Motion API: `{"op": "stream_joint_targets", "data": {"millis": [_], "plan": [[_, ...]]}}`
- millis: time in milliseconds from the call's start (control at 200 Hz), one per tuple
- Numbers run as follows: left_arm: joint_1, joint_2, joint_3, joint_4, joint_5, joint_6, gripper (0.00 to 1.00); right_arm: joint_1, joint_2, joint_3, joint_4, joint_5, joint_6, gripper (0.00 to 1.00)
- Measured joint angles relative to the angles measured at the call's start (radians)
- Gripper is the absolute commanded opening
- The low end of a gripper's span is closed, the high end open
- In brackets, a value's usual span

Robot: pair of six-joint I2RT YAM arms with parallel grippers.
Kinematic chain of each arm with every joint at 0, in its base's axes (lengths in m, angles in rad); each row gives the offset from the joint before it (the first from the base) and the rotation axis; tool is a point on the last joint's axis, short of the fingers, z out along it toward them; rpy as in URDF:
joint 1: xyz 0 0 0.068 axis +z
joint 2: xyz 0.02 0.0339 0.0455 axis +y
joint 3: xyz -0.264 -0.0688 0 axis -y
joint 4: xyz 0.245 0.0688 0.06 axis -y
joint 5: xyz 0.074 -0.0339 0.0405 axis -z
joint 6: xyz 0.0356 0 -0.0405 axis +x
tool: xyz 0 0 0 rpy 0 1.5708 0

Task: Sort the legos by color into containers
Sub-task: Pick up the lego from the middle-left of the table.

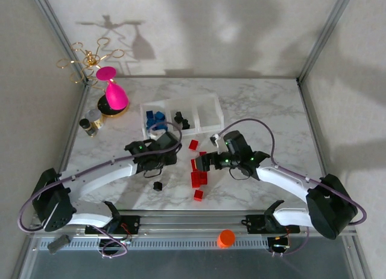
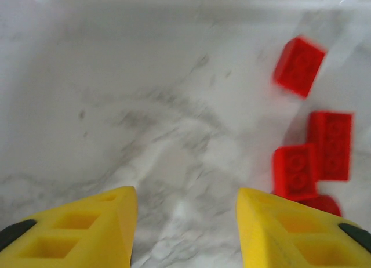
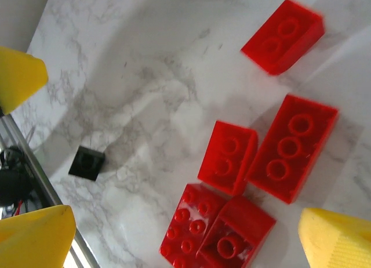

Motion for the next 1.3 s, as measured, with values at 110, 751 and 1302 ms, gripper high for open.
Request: {"op": "stream_joint_targets", "data": {"millis": [110, 751, 1302], "plan": [[-0.028, -0.066, -0.100, -0.015, 0.009, -0.064, 0.53, 0.043, 0.000, -0.023, 0.007, 0.009, 0.010, 0.99], [-0.052, -0.131, -0.400, 0.135, 0.140, -0.196, 0.51, 0.059, 0.038, -0.033, 0.038, 0.060, 0.031, 0.99], [-0.060, -0.116, -0.400, 0.181, 0.146, -0.203, 0.30, 0.060, 0.049, -0.032, 0.037, 0.061, 0.031, 0.99]]}}
